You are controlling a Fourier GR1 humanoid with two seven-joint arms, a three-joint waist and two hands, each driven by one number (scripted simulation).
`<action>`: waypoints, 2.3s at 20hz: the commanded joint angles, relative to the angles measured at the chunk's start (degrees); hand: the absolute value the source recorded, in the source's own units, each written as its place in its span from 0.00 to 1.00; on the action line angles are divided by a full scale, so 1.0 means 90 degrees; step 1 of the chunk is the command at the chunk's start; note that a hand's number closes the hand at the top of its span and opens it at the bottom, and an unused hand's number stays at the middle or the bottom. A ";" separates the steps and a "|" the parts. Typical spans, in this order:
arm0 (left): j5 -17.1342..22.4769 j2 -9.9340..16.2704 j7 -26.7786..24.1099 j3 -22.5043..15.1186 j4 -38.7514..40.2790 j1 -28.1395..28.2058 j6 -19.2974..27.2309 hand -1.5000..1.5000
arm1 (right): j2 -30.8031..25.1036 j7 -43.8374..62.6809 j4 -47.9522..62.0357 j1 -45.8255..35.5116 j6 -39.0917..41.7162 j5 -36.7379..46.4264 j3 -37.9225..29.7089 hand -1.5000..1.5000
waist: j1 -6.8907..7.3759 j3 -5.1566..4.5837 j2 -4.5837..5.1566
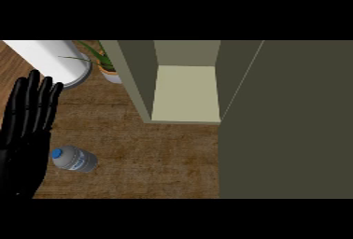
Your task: Pick up the bottled water, place it into the cabinet and close the cabinet
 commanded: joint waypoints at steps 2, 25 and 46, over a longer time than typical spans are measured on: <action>0.0531 0.0287 0.0070 0.0199 -0.0804 0.0685 -0.0536 0.00 | 0.0124 0.0201 -0.0741 0.0602 0.0012 0.0153 0.0306 0.00 | -0.0119 0.0018 0.0156; 0.2531 0.0361 0.1638 -0.0558 -0.3543 0.4222 -0.1230 0.00 | -0.0434 0.1936 -0.2702 0.2578 0.1059 -0.2906 -0.0474 0.00 | -0.0091 0.0024 0.0108; 0.2219 0.0096 0.0760 -0.0199 -0.3283 0.5030 -0.1036 0.00 | -0.0366 0.1775 -0.2914 0.3040 0.1415 -0.3178 -0.0648 0.00 | -0.0148 0.0024 0.0106</action>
